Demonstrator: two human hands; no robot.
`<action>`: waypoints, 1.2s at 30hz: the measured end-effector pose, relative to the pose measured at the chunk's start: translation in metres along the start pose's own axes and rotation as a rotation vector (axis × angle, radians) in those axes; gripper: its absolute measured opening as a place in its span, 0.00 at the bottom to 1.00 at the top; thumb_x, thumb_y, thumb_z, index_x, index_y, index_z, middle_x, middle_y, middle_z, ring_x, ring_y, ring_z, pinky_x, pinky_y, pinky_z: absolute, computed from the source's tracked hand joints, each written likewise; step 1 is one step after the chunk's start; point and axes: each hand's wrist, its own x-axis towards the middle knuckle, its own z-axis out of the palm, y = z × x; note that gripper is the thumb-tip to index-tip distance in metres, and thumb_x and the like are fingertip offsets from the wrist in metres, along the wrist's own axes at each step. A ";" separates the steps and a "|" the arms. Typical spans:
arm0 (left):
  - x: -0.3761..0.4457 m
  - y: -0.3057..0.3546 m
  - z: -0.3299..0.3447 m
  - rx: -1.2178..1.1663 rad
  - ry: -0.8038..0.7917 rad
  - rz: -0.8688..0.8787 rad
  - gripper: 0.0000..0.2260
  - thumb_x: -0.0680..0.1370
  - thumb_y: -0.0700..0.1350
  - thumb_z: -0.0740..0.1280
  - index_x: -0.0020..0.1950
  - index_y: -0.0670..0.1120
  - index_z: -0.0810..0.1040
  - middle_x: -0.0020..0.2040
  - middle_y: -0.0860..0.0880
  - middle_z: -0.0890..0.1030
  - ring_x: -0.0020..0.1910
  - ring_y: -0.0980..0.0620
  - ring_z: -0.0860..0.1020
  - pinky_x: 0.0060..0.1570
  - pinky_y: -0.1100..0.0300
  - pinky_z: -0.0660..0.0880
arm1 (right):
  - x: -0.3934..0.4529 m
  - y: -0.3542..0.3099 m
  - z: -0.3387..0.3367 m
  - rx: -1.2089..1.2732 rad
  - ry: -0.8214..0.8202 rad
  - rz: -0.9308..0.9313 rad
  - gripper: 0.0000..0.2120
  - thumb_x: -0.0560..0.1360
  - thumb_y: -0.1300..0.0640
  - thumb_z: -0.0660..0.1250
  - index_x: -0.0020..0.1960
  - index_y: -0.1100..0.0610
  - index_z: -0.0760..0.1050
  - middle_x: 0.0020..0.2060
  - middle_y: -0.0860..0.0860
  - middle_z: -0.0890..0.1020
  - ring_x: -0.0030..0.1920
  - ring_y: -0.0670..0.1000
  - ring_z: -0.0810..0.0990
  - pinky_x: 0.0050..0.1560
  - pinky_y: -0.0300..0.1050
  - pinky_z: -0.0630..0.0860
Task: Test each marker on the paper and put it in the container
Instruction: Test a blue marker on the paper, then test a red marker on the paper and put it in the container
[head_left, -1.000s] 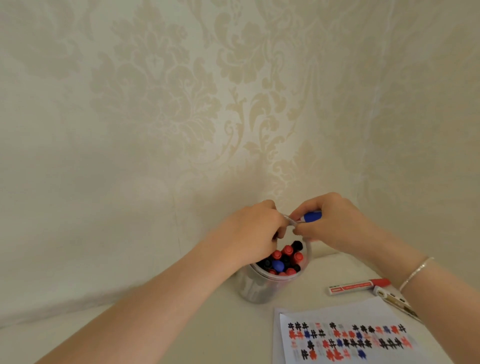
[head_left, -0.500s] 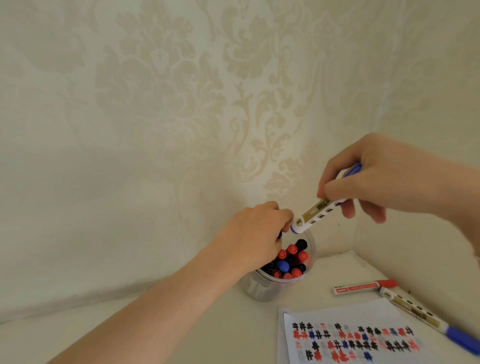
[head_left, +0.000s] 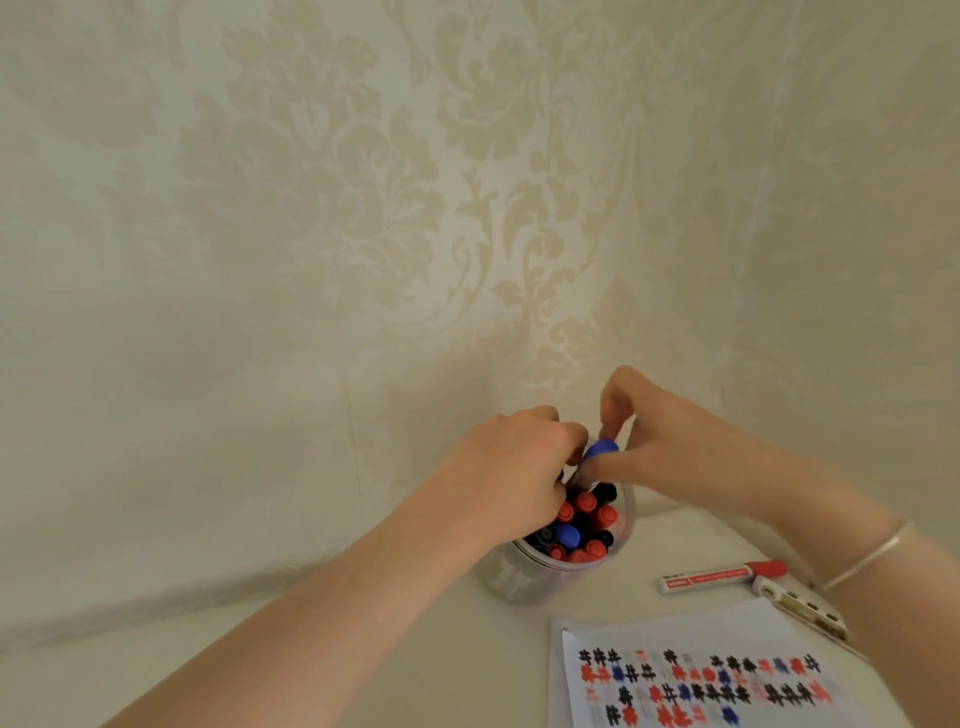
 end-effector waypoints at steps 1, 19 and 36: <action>0.001 -0.001 0.000 -0.006 0.002 -0.002 0.11 0.76 0.43 0.63 0.58 0.50 0.75 0.52 0.49 0.75 0.48 0.45 0.77 0.46 0.51 0.75 | -0.001 0.000 -0.007 0.043 -0.009 -0.001 0.11 0.69 0.54 0.73 0.44 0.53 0.71 0.38 0.48 0.77 0.33 0.47 0.73 0.33 0.39 0.66; 0.026 -0.027 0.001 -0.282 -0.090 -0.156 0.09 0.76 0.43 0.65 0.55 0.49 0.78 0.56 0.50 0.80 0.55 0.51 0.77 0.55 0.57 0.75 | 0.019 0.025 0.045 0.125 0.316 0.032 0.08 0.74 0.58 0.63 0.44 0.46 0.78 0.42 0.48 0.82 0.39 0.51 0.79 0.43 0.49 0.78; 0.029 -0.003 0.023 -0.228 0.273 -0.098 0.17 0.82 0.44 0.54 0.69 0.51 0.72 0.67 0.50 0.76 0.62 0.48 0.75 0.62 0.55 0.70 | 0.018 0.106 0.065 0.346 0.476 0.262 0.18 0.76 0.67 0.57 0.64 0.53 0.69 0.54 0.56 0.79 0.45 0.51 0.79 0.45 0.43 0.75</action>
